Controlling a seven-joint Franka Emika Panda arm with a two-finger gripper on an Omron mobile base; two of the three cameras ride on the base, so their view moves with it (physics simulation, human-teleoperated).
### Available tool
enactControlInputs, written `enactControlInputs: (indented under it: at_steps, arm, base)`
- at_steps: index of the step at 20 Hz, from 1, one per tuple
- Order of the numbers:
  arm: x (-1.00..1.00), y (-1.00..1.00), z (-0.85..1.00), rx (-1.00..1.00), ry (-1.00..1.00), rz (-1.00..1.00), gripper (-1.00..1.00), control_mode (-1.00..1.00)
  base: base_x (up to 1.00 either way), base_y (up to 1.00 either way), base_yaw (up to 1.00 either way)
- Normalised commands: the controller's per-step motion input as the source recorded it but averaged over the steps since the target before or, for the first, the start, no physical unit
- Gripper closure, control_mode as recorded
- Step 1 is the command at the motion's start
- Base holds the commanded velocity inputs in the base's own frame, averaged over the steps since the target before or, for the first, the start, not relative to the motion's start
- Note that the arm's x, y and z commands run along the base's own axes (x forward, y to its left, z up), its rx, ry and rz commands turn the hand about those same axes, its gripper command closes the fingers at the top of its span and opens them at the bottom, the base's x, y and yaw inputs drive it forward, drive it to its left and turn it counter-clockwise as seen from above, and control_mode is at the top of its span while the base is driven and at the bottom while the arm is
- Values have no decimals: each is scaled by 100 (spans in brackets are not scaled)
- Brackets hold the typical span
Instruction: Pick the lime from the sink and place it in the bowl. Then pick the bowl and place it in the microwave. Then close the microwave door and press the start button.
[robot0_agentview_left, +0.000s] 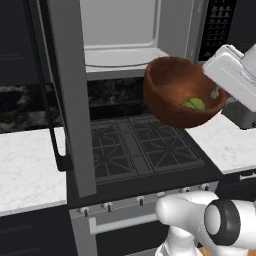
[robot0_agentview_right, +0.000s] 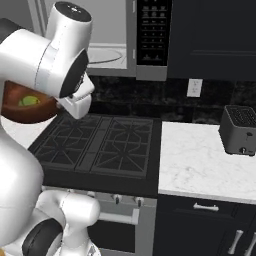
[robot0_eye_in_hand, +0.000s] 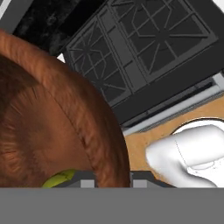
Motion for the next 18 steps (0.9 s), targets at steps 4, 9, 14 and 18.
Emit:
enactControlInputs:
  at_steps: [4,9,14,18]
  arm:
    - [93,20,38,4,0,-41,100,-100]
    - [100,45,1,0,0,-54,100,-100]
    - [95,33,30,0,-3,-40,100,-100]
    - [100,24,14,0,-4,-28,100,-100]
  base:
    - [0,0,0]
    - [0,0,0]
    - [0,0,0]
    - [0,0,0]
